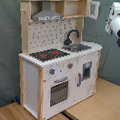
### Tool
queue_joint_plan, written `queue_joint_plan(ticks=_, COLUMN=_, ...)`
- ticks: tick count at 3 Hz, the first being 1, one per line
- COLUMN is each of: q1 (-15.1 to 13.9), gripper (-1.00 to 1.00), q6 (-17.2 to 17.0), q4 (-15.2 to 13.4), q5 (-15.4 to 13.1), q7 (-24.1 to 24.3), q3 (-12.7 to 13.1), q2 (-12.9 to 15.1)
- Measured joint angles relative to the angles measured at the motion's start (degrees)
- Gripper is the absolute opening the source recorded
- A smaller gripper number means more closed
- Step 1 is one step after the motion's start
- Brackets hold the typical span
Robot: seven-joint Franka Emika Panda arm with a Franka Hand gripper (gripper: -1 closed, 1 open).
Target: Play with the kitchen
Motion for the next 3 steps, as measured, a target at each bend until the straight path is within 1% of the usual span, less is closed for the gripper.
queue_joint_plan(ticks=1, q1=-2.2, gripper=1.0, q6=4.77, q4=-0.9, q5=0.0, q7=2.66, q3=-2.29, q2=0.01)
queue_joint_plan(ticks=2, q1=-4.65, gripper=1.0, q6=9.32, q4=-1.7, q5=0.0, q7=5.27, q3=-4.18, q2=0.62)
queue_joint_plan(ticks=3, q1=-7.1, gripper=1.0, q6=13.18, q4=-1.7, q5=0.02, q7=6.46, q3=-5.54, q2=2.16)
